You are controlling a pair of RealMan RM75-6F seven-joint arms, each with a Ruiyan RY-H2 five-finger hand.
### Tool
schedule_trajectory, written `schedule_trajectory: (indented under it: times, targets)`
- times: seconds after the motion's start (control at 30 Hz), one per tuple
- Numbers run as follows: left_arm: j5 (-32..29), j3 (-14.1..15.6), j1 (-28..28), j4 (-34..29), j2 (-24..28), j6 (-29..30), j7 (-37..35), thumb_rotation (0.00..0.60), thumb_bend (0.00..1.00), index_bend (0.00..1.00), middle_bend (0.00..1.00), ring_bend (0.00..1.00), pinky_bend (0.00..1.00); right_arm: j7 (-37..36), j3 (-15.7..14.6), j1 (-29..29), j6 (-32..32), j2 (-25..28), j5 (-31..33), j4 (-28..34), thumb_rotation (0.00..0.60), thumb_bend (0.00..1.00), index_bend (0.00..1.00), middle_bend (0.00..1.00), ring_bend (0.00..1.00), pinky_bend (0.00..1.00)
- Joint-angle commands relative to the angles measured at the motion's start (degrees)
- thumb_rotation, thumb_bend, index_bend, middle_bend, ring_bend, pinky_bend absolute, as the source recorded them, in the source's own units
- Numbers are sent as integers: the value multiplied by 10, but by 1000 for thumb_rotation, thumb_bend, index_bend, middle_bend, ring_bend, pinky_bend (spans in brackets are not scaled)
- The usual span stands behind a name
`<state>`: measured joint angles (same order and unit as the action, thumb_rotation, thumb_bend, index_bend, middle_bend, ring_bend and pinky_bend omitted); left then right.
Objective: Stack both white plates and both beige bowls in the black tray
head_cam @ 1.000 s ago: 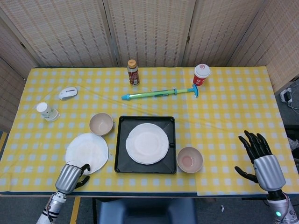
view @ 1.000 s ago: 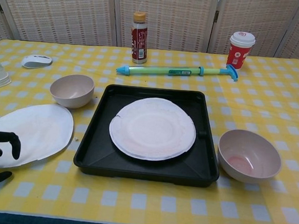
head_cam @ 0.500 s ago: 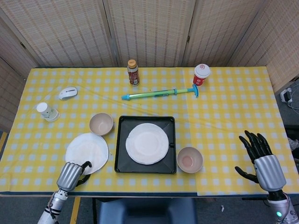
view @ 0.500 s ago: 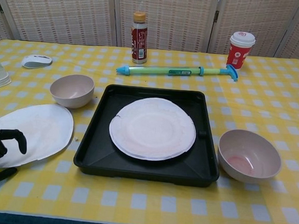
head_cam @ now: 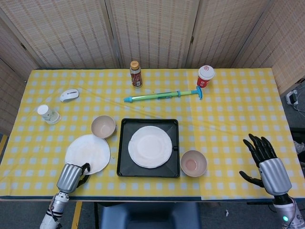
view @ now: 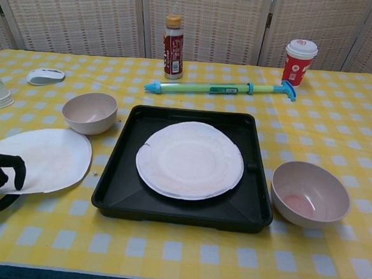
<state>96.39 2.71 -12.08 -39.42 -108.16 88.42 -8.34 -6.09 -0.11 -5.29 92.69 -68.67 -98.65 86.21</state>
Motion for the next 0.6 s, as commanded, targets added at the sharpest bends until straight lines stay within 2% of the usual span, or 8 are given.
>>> schedule_trajectory:
  times: [0.03,0.33,0.6]
  targets:
    - [1,-2,2,10,-3,17,-1,600,572,672,1000,1000,1000,-3,-5,-4,-8,5,-3,3,600,178,0,0,0,0]
    - [-4,-11,9,-1,17,56,7,600,586,682,1000,1000,1000,-5,-7,-5,-10,15,-8,11,600,178,0,0,0,0]
    - [11,-13,18,-67,63,116,12,600,595,686,1000,1000,1000,-11,-2,7,24,19,-15,16,600,178,0,0,0,0]
